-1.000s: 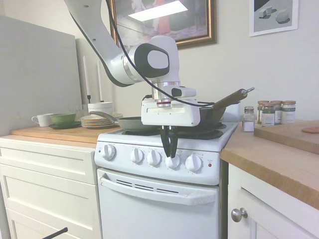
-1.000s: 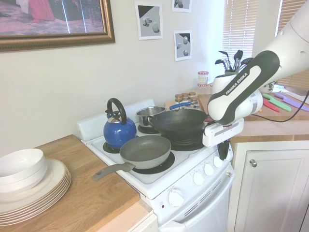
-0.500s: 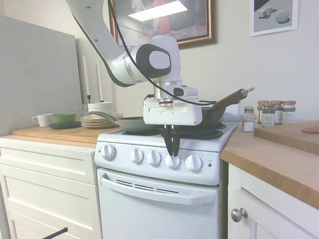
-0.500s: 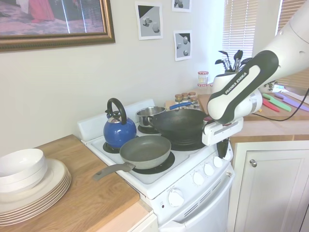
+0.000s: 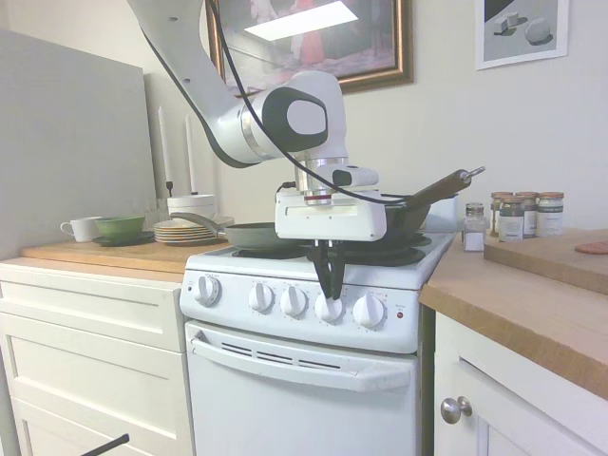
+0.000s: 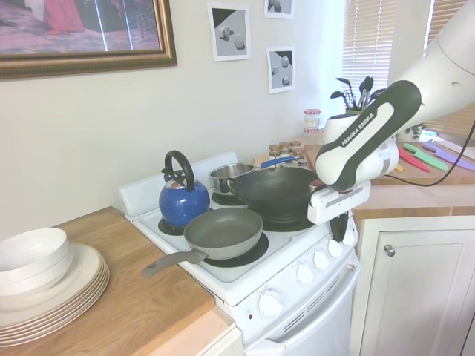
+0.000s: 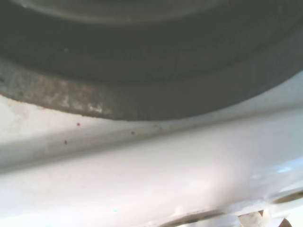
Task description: Turn on the stove on the top right
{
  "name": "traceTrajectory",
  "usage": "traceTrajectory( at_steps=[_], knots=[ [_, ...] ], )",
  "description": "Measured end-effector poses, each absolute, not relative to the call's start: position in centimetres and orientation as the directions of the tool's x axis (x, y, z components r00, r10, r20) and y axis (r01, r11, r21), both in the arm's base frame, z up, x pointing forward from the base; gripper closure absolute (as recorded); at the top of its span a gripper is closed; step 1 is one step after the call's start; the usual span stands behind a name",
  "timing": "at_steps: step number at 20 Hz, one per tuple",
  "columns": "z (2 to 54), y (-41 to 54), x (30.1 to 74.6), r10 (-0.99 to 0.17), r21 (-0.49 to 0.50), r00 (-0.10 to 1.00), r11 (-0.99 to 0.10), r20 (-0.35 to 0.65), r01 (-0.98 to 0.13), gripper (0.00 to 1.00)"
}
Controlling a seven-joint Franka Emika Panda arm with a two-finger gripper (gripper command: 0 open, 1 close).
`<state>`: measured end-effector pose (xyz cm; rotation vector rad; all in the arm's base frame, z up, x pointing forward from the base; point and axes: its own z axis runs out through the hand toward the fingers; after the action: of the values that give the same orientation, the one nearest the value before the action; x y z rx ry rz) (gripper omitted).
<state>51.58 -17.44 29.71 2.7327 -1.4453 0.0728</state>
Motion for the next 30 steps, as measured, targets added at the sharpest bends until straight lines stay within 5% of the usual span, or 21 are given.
traceTrajectory(
  at_steps=[30],
  knots=[
    [26.7,-15.1,51.6,-0.83,0.061,0.557,-0.555,0.038,-0.83,1.0]
  ],
)
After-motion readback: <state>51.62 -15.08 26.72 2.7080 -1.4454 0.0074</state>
